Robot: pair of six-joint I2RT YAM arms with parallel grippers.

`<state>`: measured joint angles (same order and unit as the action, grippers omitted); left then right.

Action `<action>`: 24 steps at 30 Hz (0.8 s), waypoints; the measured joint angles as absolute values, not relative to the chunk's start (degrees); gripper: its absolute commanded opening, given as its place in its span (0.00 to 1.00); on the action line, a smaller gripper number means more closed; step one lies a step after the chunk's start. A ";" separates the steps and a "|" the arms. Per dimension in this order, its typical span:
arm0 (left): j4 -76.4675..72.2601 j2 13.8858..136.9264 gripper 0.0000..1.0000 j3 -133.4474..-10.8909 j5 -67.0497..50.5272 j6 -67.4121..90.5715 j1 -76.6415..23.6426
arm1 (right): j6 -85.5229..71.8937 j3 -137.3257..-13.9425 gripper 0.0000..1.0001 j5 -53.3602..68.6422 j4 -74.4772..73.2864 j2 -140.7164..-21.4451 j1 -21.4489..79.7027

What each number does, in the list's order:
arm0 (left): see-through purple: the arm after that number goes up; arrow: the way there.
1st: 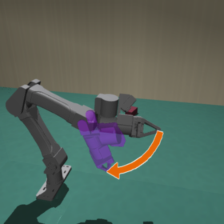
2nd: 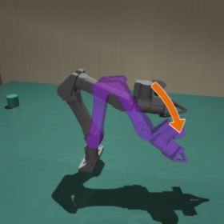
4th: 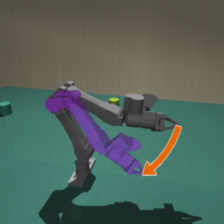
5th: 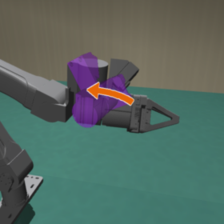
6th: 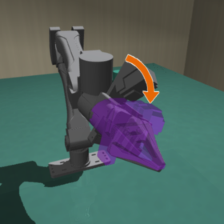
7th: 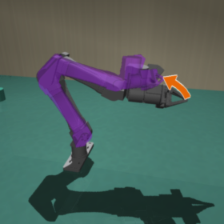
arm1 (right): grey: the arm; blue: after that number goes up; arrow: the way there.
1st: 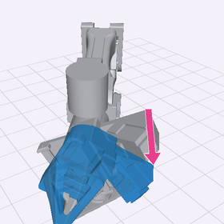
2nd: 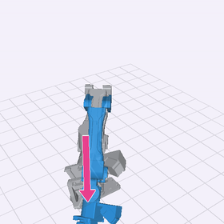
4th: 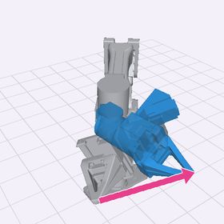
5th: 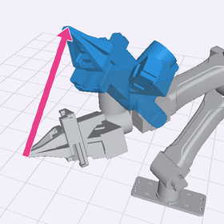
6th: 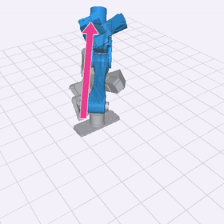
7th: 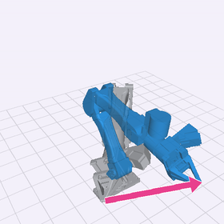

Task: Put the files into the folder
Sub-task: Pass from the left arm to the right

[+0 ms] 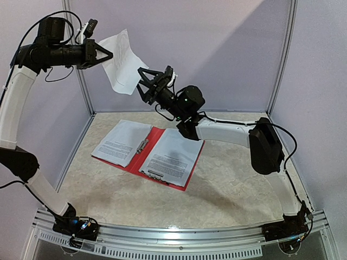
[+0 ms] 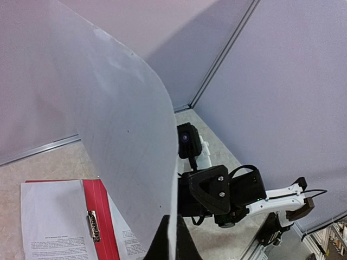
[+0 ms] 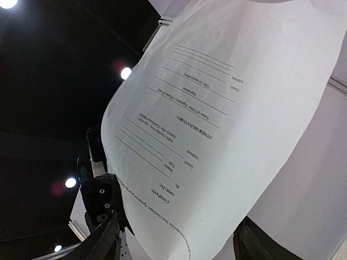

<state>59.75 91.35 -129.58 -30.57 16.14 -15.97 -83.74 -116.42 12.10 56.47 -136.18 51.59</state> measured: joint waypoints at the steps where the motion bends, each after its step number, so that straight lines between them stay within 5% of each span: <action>1: 59.46 91.35 0.00 -129.58 -30.89 16.16 -16.03 | -83.85 -116.44 0.69 12.05 56.40 -136.29 51.55; 11: 58.81 91.35 0.00 -129.36 -34.28 16.05 -18.57 | -86.46 -117.43 0.71 11.11 54.85 -137.56 51.27; 21: 58.59 91.48 0.00 -129.75 -34.00 15.22 -19.07 | -88.49 -117.62 0.02 10.66 57.67 -138.21 51.11; 24: 58.59 91.11 0.06 -128.05 -33.71 15.73 -18.85 | -89.38 -115.39 0.00 10.11 60.53 -138.21 50.78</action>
